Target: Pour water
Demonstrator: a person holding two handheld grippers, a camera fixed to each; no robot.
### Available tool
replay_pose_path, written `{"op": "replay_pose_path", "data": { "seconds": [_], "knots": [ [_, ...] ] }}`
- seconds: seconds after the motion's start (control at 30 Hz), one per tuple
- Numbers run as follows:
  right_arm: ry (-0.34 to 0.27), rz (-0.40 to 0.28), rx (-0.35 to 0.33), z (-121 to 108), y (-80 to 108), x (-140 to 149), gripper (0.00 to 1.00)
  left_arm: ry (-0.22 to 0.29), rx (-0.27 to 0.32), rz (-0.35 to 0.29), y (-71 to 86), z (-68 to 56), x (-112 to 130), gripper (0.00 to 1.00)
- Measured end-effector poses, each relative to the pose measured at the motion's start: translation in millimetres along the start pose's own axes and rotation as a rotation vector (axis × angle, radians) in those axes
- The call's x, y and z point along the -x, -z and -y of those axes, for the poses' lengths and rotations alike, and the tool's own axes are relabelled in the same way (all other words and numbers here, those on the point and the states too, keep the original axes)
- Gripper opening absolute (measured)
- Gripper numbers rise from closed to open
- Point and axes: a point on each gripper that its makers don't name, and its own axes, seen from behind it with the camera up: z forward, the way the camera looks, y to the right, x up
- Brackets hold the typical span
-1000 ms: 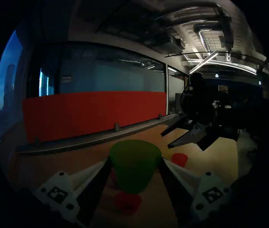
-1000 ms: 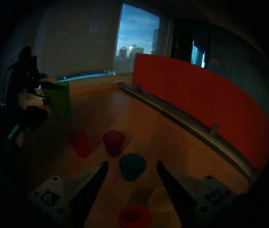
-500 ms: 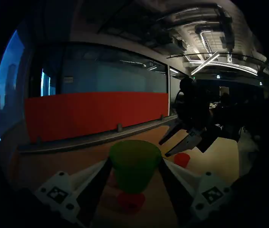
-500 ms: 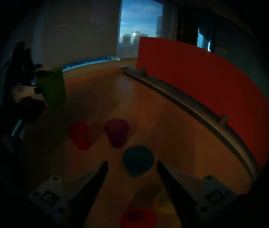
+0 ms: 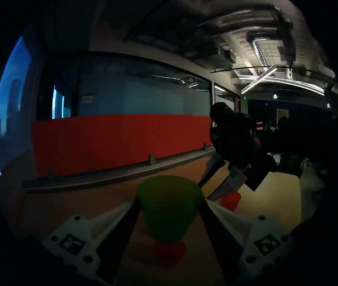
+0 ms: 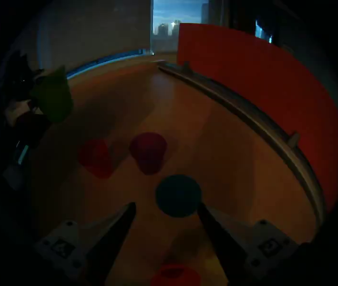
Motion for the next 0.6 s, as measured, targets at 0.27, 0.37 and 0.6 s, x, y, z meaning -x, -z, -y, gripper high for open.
{"op": "replay_pose_path", "data": {
  "seconds": [0.27,0.37,0.6],
  "knots": [
    [-0.032,0.059,-0.004,-5.9,-12.2,6.4,0.94,0.004,0.011,0.001,-2.8,-0.6,3.5,0.86],
    [-0.042,0.073,0.003,-10.8,-15.5,7.4,0.94,0.005,0.006,0.001,-4.1,2.9,5.0,0.86],
    [-0.055,0.093,0.003,-16.2,-20.9,9.1,0.94,0.012,0.008,0.006,-3.9,5.9,9.2,0.86]
  ]
}}
